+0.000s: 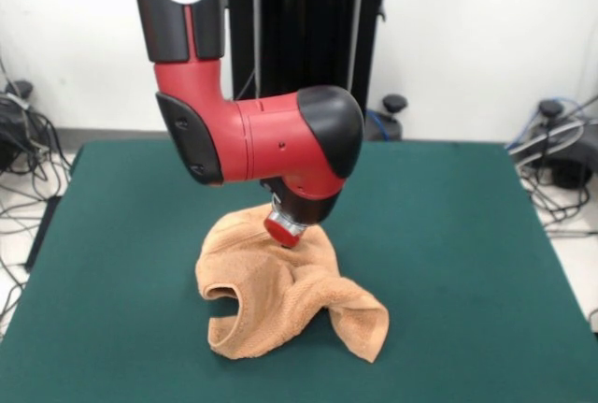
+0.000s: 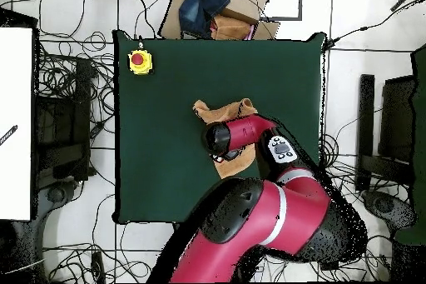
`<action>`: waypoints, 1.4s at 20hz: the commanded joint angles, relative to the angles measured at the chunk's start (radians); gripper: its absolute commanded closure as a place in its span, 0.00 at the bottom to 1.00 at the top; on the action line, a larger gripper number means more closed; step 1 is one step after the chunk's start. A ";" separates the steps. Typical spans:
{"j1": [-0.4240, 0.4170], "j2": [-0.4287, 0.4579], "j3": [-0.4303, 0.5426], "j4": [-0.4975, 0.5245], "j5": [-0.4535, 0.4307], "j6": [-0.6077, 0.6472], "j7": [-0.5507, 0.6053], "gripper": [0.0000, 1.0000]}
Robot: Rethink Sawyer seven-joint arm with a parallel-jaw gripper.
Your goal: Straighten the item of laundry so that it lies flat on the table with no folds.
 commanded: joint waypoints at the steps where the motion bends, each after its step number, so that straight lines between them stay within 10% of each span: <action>1: -0.001 0.229 -0.062 -0.150 -0.156 -0.199 0.056 1.00; 13: -0.009 0.244 -0.052 -0.164 -0.135 -0.181 0.053 1.00; 14: -0.012 0.245 -0.046 -0.168 -0.128 -0.170 0.045 0.00; 28: -0.029 0.245 -0.036 -0.170 -0.128 -0.171 0.034 0.00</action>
